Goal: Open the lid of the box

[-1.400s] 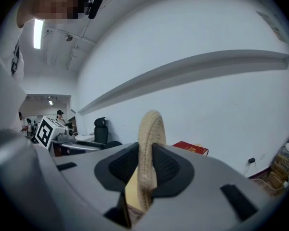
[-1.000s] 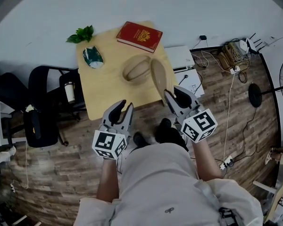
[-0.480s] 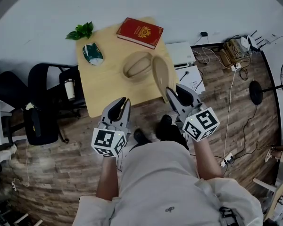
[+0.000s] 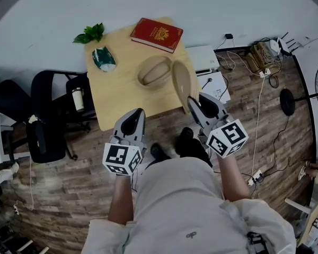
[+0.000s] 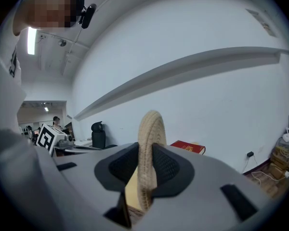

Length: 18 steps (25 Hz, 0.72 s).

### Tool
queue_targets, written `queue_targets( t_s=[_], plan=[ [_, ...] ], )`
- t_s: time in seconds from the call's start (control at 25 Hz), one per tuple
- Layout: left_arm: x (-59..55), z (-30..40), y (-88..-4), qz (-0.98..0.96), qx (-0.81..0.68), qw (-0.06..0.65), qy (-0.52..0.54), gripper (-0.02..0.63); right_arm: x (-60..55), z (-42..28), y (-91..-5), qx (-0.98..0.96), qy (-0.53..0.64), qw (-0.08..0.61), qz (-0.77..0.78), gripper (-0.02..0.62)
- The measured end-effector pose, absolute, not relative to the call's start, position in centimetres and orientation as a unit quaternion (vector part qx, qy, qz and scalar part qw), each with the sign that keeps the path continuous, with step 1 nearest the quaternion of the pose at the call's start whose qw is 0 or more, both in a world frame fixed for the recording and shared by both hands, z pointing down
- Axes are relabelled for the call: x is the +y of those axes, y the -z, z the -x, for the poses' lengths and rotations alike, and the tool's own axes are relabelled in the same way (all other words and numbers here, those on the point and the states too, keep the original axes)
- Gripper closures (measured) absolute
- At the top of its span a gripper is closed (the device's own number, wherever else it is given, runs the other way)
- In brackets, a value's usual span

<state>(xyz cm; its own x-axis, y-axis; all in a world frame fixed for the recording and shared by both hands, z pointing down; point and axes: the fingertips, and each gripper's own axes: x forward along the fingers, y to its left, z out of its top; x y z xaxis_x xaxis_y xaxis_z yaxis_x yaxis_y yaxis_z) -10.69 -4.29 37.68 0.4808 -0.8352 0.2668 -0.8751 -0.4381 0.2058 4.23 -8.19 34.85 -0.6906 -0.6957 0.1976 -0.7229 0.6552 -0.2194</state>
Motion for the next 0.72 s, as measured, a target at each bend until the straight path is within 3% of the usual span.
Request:
queue_targets(
  t_s=[0.72],
  plan=[
    [-3.91, 10.71, -37.36, -0.846, -0.505, 0.162, -0.062, 0.595, -7.73, -4.31, -34.38, -0.907, -0.136, 0.057, -0.393, 0.511]
  ],
)
